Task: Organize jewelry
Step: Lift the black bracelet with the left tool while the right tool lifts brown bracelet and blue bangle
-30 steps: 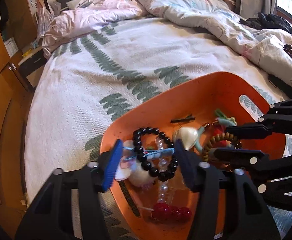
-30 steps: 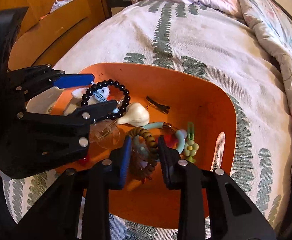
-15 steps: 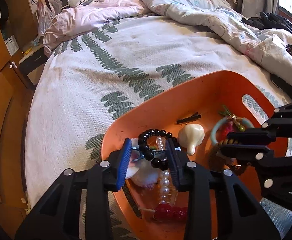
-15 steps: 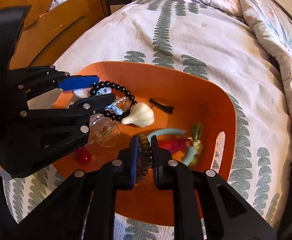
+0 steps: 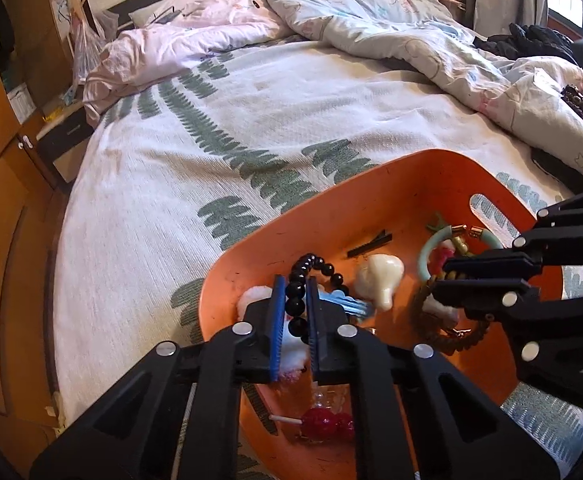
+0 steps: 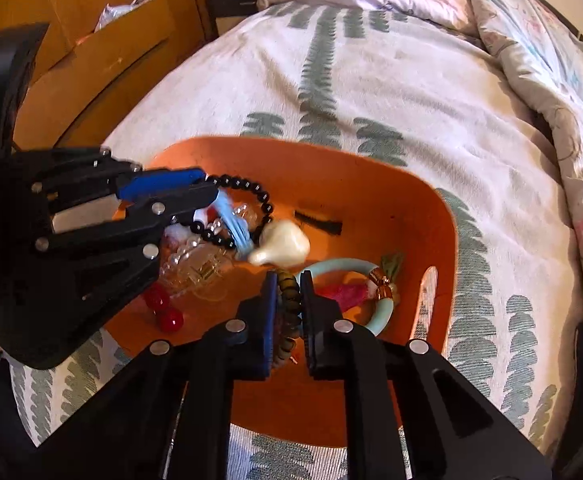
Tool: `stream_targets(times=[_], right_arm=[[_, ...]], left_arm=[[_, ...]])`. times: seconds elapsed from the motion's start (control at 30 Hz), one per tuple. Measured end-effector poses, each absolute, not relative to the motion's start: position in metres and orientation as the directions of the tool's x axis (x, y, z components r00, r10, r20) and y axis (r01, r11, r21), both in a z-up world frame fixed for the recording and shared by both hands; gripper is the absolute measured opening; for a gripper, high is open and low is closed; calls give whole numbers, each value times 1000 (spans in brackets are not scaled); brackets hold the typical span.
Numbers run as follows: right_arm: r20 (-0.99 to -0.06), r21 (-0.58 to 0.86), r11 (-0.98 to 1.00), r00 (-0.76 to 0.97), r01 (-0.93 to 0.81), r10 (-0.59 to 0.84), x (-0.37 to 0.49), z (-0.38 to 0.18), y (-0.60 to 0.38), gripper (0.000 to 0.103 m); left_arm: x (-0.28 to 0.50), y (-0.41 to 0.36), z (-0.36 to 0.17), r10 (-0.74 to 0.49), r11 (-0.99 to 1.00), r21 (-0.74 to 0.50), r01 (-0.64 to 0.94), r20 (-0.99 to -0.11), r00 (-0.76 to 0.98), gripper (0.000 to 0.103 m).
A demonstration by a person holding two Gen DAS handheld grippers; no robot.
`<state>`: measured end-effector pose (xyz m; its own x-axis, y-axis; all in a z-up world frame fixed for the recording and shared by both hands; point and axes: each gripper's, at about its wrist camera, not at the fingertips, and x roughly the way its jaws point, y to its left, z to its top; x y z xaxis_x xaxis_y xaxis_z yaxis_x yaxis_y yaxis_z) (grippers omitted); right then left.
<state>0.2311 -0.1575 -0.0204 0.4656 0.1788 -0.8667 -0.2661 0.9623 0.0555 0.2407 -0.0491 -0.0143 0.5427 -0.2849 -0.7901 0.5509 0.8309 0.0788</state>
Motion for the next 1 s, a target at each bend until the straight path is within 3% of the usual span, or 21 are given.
stream_targets(times=[1.0], right_arm=[[-792,134,962,558,-240,249,219,35,-181,12]], left_arm=[[226,-42,46,-342,843,80,531,-683,645,10]])
